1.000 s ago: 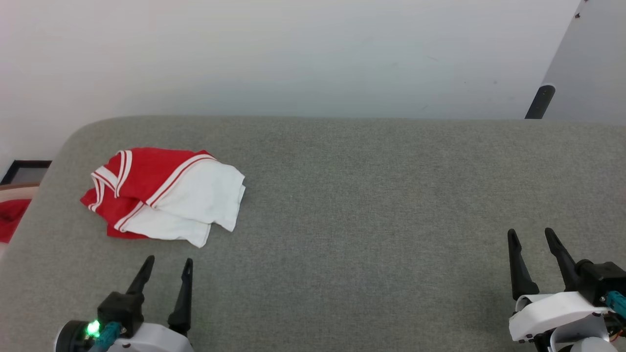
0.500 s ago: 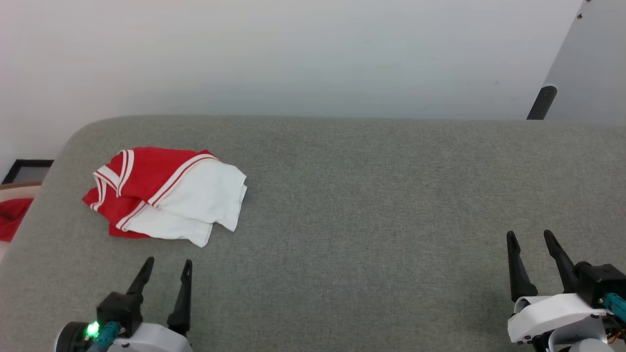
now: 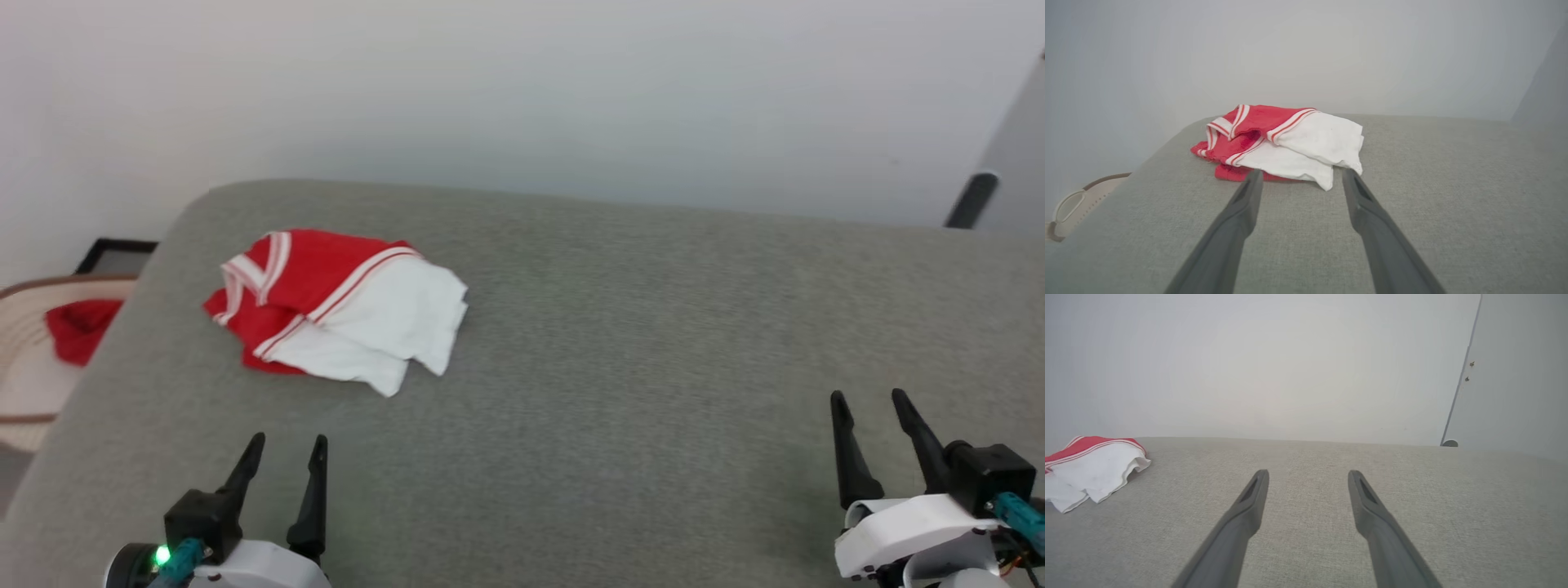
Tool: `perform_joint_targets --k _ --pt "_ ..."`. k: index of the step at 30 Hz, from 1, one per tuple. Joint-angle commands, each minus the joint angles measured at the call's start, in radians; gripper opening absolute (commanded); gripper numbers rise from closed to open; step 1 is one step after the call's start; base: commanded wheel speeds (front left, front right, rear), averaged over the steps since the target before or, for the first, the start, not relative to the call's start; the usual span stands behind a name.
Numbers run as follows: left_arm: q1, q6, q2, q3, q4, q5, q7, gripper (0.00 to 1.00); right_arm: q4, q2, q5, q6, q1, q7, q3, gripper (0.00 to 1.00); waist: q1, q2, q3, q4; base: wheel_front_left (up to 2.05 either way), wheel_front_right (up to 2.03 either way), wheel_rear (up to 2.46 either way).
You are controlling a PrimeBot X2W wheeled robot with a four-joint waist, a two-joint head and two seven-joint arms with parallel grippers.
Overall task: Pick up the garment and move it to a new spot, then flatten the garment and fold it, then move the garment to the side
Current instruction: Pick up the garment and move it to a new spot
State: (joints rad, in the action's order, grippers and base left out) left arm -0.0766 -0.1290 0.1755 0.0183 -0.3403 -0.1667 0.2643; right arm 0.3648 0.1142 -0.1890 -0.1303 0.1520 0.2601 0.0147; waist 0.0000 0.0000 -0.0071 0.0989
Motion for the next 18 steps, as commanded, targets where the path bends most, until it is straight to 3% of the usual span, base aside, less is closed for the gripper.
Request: perform_joint_targets --k 1,18 --pt "0.003 -0.002 -0.001 0.004 -0.001 0.003 0.0 1.0 0.004 -0.001 -0.009 -0.001 -0.005 0.004 -0.009 1.0 0.0 0.0 -0.006 0.064 0.0 0.0 0.0" --pt "0.053 0.018 -0.028 0.064 0.014 0.014 0.0 1.0 0.052 -0.026 -0.048 -0.001 0.031 0.006 -0.136 1.0 0.0 0.0 -0.02 0.408 0.0 0.0 0.0"
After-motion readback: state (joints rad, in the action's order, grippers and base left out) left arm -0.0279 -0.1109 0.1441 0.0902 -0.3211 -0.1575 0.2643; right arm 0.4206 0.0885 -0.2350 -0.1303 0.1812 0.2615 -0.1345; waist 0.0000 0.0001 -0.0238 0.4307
